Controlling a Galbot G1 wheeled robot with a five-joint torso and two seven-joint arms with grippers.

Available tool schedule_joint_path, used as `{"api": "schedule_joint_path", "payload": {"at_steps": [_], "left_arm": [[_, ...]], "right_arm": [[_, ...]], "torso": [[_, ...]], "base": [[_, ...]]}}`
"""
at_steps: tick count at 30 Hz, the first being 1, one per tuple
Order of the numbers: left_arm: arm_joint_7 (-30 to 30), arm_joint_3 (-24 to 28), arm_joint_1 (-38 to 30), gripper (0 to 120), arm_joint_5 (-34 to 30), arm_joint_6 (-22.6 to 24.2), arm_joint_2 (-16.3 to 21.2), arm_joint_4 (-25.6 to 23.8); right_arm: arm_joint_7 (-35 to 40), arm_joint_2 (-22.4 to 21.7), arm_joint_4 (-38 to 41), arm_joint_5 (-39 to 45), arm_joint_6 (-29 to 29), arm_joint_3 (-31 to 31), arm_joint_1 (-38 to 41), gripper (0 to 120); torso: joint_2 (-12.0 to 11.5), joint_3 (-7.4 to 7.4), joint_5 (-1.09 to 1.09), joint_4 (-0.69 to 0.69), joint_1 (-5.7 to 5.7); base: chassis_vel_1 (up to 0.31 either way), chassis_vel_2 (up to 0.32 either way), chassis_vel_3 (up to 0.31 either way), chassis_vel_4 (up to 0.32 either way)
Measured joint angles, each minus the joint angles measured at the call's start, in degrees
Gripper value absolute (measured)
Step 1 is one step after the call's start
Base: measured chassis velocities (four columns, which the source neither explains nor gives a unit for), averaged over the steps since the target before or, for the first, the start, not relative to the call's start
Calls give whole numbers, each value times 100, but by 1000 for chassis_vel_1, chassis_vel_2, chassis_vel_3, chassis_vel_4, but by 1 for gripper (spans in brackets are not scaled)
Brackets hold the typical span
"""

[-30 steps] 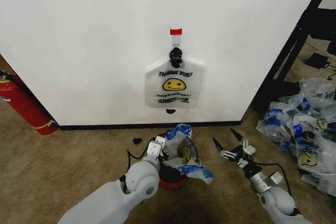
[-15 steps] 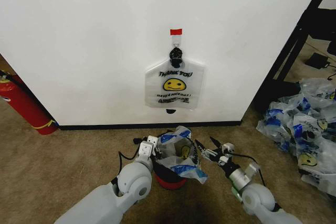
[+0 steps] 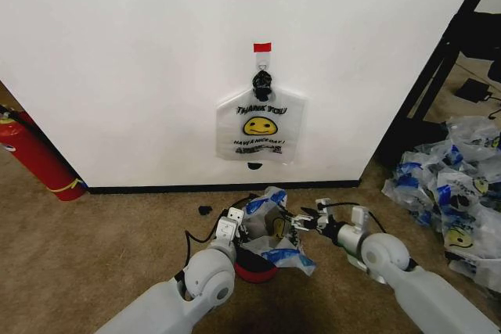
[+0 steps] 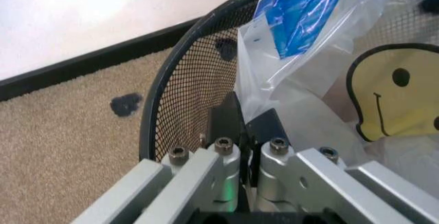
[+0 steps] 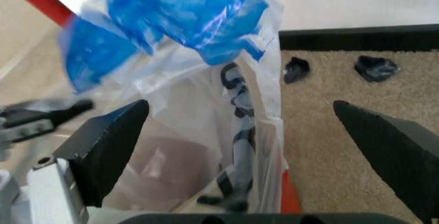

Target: Pick up the garbage bag from the wall and place it over the trash bin.

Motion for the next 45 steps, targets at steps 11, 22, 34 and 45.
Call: {"api": "schedule_joint_path", "payload": {"at_steps": [11,22,34,45], "left_arm": [[53,-16,44,0,49,-46,55,-74],[54,-35,83,0,82,-62,91,-139],[68,-33,174,0,119,-71,80,-229],[261,-22,454,0,583,-135,75,-526]], "right_arm": [[1202,209,11,14,-1259,-538,639,100],[1152,311,18,101,-1840,-345,557,82],[1799,513,140,243,-1578,-422,434,41],[3071,721,518,484,-532,-717,210,0]], "torso": [[0,0,-1,0,0],[0,-1,-2,-1,-1],[1,-2,-5,-2,-1],[0,1,3,3,-1]], "base": [[0,0,0,0],[0,0,0,0],[0,0,0,0],[0,0,0,0]]}}
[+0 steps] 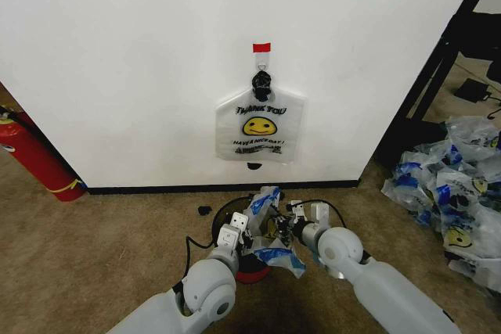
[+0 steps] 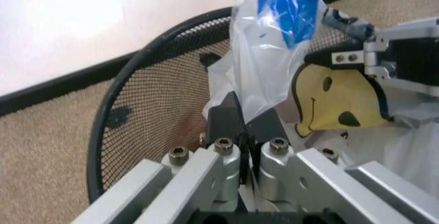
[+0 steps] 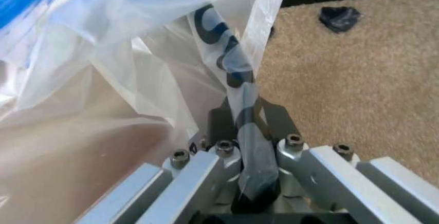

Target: Pick up the garbage bag from the wall and place it over the trash bin.

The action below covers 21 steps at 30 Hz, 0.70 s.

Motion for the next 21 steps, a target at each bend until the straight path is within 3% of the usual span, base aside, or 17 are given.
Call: {"api": "schedule_joint_path", "payload": {"at_steps": [11,15,21], "left_arm": [[158,-517,233,0,147,-91,180,-558],[243,-832,482,0,209,-147,266,-860],[385,-1162,836,0,318,-170,355,-1190]], "right_arm": [[223,-265,1116,-457,795,542,-733,0],[-163,-423,1411,-812,1185,1040,-1216,0],[-525,-588,1575,-915,1322,1528,-1746,0]], "torso": [[0,-1,-4,-3,1],[0,-1,-3,-3,0],[0,-2,-2,-4,0]], "base": [[0,0,0,0],[0,0,0,0],[0,0,0,0]]}}
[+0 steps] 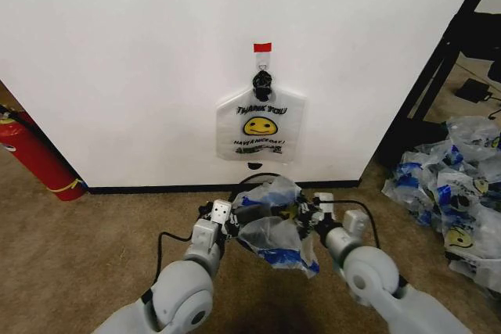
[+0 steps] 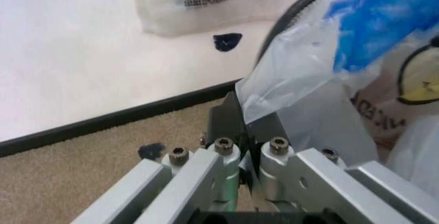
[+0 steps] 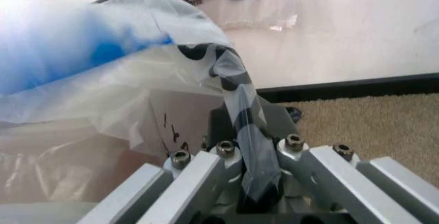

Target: Pick up the garbage bag from the wall and place it over the trash bin.

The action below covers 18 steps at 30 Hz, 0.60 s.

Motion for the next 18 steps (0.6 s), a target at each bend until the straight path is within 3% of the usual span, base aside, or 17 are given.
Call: {"api": "schedule_joint_path", "payload": {"at_steps": [7,12,16,18], "left_arm": [[303,-244,299,0,386,-168,20,-36],[591,-316,461,0,633,-624,54,133],[1213,-491,636,0,975,-1293,73,277],[1339,-533,685,0,1032,-1400,79,278]], "right_arm": [[-117,-101,357,536,-205,405,-368,0],[-280,-257,665,1006,-608,786,-581,0],[-539,-454,888,1300,-1014,1224,-731,0],[-565,-477,917,1351,-1070,1281,-738,0]], "torso": [[0,0,0,1,0],[0,0,0,2,0],[0,0,-1,0,0],[0,0,-1,1,0]], "base": [[0,0,0,0],[0,0,0,0],[0,0,0,0],[0,0,0,0]]}}
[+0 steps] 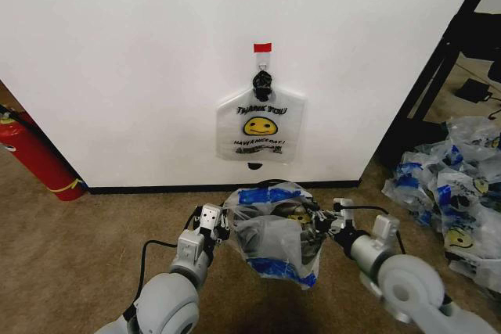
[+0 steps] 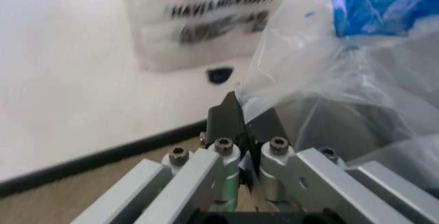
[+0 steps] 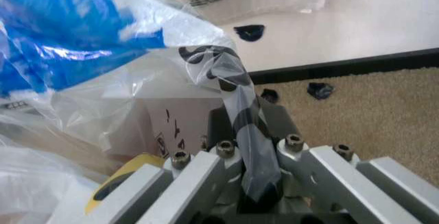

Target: Pick up the garbage bag from the wall and place it over the trash bin.

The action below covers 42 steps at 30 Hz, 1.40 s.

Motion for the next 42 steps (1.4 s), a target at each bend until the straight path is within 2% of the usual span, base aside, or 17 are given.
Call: {"api": "schedule_joint_path", "payload": {"at_steps": [4,8,11,15,17,20,26,31,32,34,38,40,42], "left_arm": [[410,-159,209,0,114,-340,16,-123],[538,-293,381,2,174,-418,84,-311],[686,-413,506,13,196,-419,183,-422],[1293,-612,694,31,365,-515,278,-622],[1428,-634,713,34,419,-552,276,-643],[1922,-665,784,48,769,-727,235,-659],[2267,-648,749,68,1465,-1127,195,-566],[2381,-581,597,88,1630,-1365,193,-359],[2381,-581,597,88,1630,-1365,193,-359],[2415,-563,547,95,1769,-1564,181,-315],[2510,-494,372,100,2760,-2031,115,-212],[2517,-464,341,100,2891,-2053,106,-190],[2503,-292,223,100,3231,-1935,87,-53]], "right_arm": [[-114,-40,45,66,-85,114,10,0],[-134,2,40,31,-75,115,72,0],[-184,38,-23,-11,-49,146,146,0],[-293,97,-275,-255,201,176,271,0],[-298,115,-310,-306,250,160,284,0],[-311,192,-400,-544,413,99,283,0],[-413,144,-415,-993,697,39,137,0],[-451,64,-452,-1169,854,13,116,0],[-451,64,-452,-1169,854,13,116,0],[-453,42,-507,-1314,924,-45,143,0],[-448,27,-586,-1834,1084,-360,183,0],[-445,33,-597,-1937,1108,-413,188,0],[-452,63,-647,-2377,1234,-639,218,0]], "torso": [[0,0,0,0,0],[0,0,0,0,0],[0,0,0,1,0],[0,0,0,0,0],[0,0,0,1,0],[0,0,0,0,0],[0,1,0,0,0],[0,1,-1,0,0],[0,1,-1,0,0],[0,1,0,0,0],[0,1,0,0,0],[0,1,0,0,0],[0,1,0,0,0]], "base": [[0,0,0,0],[0,0,0,0],[0,0,0,0],[0,0,0,0],[0,0,0,0],[0,0,0,0],[0,0,0,0],[0,0,0,0],[0,0,0,0],[0,0,0,0],[0,0,0,0],[0,0,0,0],[0,0,0,0]]}}
